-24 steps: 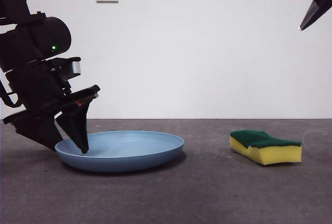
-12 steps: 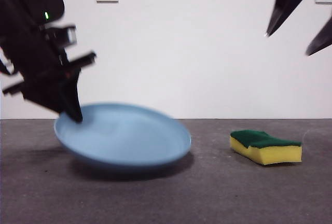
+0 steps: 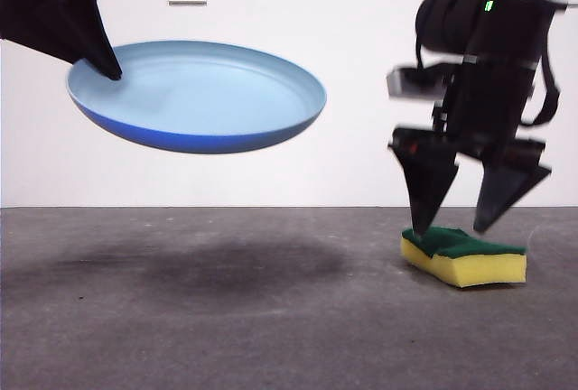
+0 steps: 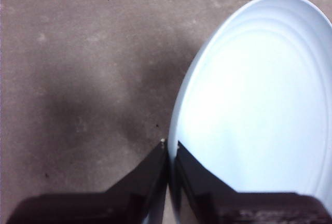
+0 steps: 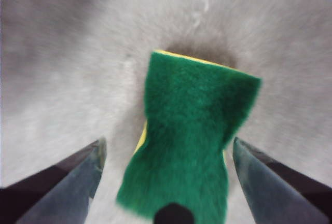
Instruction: Pick up the plate,pick up the cloth,clean the plate with the cloth
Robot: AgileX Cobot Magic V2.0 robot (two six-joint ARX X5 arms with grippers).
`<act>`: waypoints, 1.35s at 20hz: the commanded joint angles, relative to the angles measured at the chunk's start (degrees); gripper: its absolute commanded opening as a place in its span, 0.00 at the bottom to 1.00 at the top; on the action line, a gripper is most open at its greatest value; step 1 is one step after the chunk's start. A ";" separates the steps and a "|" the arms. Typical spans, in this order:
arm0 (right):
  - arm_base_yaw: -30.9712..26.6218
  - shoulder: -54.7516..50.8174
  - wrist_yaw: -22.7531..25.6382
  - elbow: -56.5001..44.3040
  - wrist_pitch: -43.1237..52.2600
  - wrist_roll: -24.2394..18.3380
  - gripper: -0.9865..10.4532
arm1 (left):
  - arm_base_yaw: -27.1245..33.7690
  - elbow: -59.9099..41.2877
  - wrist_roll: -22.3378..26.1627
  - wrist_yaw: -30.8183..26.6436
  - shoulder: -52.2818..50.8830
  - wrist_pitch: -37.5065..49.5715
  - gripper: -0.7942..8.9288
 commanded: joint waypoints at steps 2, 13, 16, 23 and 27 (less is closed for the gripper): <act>0.02 4.55 0.09 -0.02 1.22 -0.46 0.44 | -0.26 -0.37 0.68 0.04 -0.31 -1.22 0.07; 0.07 3.69 0.09 0.02 1.60 -0.11 0.13 | -0.26 -0.37 1.73 -1.70 -0.31 -1.60 0.07; 0.28 -2.78 -2.40 0.33 1.57 1.22 0.08 | -0.26 -0.37 1.70 -4.68 -0.15 -1.55 0.07; 6.47 -19.28 -19.06 0.33 4.35 8.79 0.08 | -3.13 -0.37 -1.86 -4.39 2.38 0.35 0.07; 14.34 -20.39 -18.36 0.33 8.83 8.96 0.08 | -7.28 -0.37 -5.03 -4.22 2.91 1.84 0.07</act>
